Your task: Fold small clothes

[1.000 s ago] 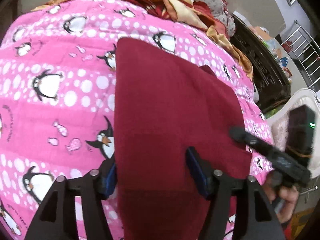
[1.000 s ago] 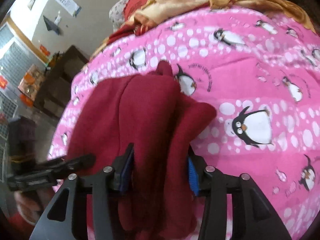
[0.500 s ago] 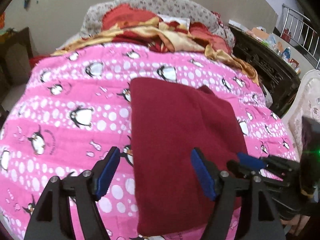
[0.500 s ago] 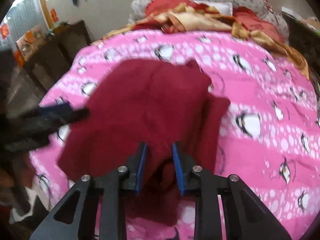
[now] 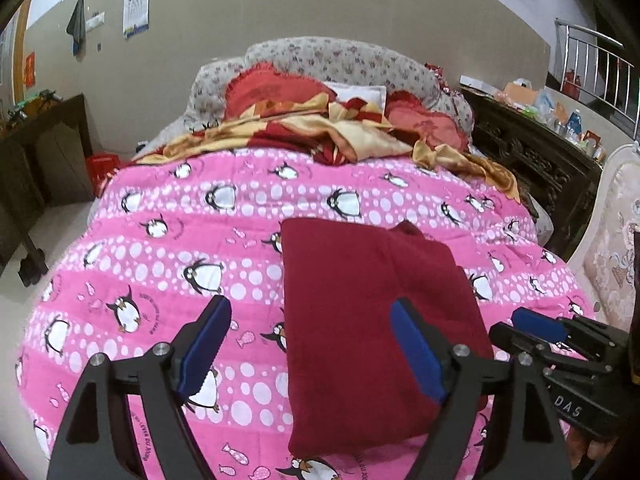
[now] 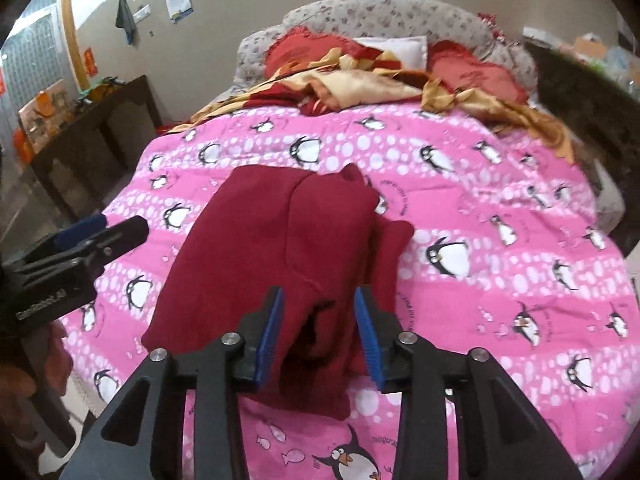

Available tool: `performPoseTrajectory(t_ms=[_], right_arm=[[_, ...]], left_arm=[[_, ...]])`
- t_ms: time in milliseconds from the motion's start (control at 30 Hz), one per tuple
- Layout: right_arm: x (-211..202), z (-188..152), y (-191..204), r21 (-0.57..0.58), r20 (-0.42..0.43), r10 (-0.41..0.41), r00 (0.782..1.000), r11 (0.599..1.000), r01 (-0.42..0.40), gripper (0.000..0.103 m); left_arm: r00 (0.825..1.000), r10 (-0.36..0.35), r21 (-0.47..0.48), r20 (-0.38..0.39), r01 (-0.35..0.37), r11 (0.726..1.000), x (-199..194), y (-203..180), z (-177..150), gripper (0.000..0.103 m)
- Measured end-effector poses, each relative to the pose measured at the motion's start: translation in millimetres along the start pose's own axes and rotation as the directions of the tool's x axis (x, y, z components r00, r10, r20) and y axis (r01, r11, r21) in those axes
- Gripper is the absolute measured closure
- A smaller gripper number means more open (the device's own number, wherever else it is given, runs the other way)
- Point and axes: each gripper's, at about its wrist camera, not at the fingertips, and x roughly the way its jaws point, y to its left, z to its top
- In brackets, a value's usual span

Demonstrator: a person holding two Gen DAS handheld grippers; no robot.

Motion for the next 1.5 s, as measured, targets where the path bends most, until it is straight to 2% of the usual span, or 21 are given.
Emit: performPoseTrajectory(t_ms=[433,700,1500], right_arm=[[-5.9,5.7,15.0,0.038,0.030,-0.004,1.000,0.999,0.003,0.044],[-2.3,6.1,15.8,0.051,0.017,-0.006,1.000,0.999,0.005,0.043],[3.1,5.3,11.5,0.075,0.002,-0.007,1.000,0.997,0.007,0.043]], left_arm=[[1.000,0.007,0.000,0.030,-0.007,1.000,-17.1,4.9,-0.8,0.016],[0.999,0.026,0.018,0.038,-0.027,0.999,-16.5,3.9,-0.6,0.016],[1.000,0.020,0.014,0.023,-0.020,1.000,-6.8,1.9,-2.6,0.017]])
